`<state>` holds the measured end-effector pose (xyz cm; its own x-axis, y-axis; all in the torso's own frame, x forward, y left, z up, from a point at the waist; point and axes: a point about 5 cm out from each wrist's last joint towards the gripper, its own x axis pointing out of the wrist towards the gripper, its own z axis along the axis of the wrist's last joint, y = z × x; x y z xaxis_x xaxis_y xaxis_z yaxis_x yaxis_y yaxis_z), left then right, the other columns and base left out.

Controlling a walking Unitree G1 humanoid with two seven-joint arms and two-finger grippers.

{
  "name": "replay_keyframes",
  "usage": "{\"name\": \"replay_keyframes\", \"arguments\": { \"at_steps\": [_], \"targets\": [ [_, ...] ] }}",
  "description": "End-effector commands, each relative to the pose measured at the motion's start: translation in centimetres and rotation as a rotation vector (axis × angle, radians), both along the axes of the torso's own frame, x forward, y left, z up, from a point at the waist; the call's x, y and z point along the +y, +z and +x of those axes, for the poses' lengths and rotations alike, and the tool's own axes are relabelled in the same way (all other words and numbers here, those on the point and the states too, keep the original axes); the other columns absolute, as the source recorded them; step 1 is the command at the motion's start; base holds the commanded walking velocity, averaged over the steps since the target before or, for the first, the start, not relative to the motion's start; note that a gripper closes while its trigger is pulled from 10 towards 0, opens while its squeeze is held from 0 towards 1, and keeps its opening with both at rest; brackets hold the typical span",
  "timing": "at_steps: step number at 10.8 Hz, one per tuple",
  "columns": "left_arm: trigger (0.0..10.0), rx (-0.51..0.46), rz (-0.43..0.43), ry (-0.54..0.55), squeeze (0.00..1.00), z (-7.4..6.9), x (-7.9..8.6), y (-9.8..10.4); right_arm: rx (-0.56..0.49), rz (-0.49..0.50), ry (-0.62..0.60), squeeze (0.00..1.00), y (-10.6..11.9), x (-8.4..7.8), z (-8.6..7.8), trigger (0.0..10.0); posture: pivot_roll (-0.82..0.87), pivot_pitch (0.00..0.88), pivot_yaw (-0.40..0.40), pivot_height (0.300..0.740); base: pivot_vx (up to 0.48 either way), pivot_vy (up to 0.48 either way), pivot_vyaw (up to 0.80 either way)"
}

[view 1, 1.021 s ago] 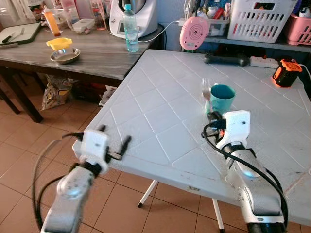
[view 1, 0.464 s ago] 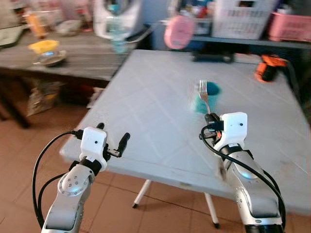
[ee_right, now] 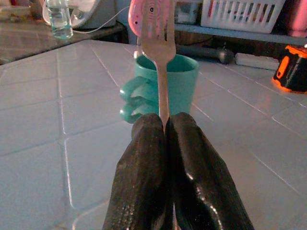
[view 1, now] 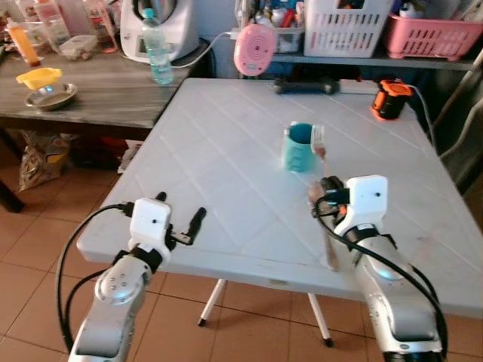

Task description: Setting the table

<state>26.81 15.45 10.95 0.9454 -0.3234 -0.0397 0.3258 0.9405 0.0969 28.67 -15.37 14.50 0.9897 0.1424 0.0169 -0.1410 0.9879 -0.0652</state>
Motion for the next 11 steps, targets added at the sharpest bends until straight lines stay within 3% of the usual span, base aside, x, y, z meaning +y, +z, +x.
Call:
{"name": "replay_keyframes", "arguments": {
  "at_steps": [1, 11],
  "targets": [
    [10.0, 0.010, 0.023, 0.021, 0.00, -0.10, 0.51, -0.22, -0.018, 0.002, 0.011, 0.00, 0.54, 0.41, -0.05, 10.0, 0.02, 0.013, 0.042, 0.740, 0.000, 0.322, 0.00],
    [10.0, 0.007, 0.026, 0.010, 0.00, 0.11, 0.13, -0.33, -0.027, 0.006, -0.023, 0.00, 0.53, 0.20, -0.03, 10.0, 0.02, 0.011, 0.057, 0.740, 0.000, 0.459, 0.00]
  ]
}}
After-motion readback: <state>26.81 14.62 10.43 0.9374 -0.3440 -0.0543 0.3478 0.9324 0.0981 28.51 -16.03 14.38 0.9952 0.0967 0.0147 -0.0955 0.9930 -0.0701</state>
